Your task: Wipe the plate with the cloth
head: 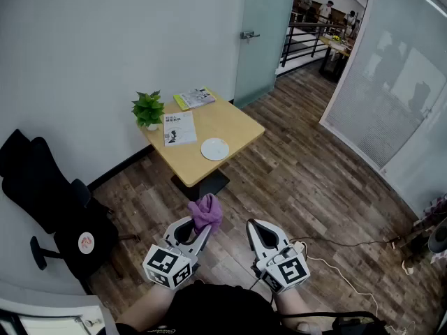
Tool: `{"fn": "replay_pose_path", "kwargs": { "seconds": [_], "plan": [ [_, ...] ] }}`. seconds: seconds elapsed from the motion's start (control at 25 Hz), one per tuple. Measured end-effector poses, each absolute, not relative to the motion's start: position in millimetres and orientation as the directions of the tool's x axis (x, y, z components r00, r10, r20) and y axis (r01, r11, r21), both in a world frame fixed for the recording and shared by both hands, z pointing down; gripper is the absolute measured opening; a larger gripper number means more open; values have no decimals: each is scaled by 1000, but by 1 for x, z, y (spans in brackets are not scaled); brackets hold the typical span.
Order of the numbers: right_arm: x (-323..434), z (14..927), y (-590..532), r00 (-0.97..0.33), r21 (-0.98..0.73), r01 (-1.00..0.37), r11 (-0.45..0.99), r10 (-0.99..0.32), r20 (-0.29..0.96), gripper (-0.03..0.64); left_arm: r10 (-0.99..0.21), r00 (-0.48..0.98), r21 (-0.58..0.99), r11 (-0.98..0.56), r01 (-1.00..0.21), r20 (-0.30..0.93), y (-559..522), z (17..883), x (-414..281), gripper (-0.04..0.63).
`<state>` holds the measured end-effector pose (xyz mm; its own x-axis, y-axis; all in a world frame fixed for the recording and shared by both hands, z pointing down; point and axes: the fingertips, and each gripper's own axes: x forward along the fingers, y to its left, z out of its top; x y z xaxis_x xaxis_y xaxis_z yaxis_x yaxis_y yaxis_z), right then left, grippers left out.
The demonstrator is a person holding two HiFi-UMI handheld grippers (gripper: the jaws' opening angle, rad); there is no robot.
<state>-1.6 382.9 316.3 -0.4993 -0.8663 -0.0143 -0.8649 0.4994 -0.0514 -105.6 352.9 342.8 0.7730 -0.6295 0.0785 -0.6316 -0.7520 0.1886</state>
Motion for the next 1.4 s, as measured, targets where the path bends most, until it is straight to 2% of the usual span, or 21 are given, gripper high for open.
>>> {"fn": "replay_pose_path", "kwargs": {
  "seconds": [0.36,0.6,1.4],
  "plan": [
    [-1,321,383,-511,-27,-859,511,-859,22,-2,-645,760,184,-740,-647,83,353,346,-105,120],
    [10,319,383,-519,-53,-853,519,-855,-10,0,-649,756,178,-736,-653,90,351,346,-97,120],
    [124,341,405,-508,-111,-856,504,-861,4,0,-665,738,148,-723,-675,117,362,347,0,120]
  ]
}}
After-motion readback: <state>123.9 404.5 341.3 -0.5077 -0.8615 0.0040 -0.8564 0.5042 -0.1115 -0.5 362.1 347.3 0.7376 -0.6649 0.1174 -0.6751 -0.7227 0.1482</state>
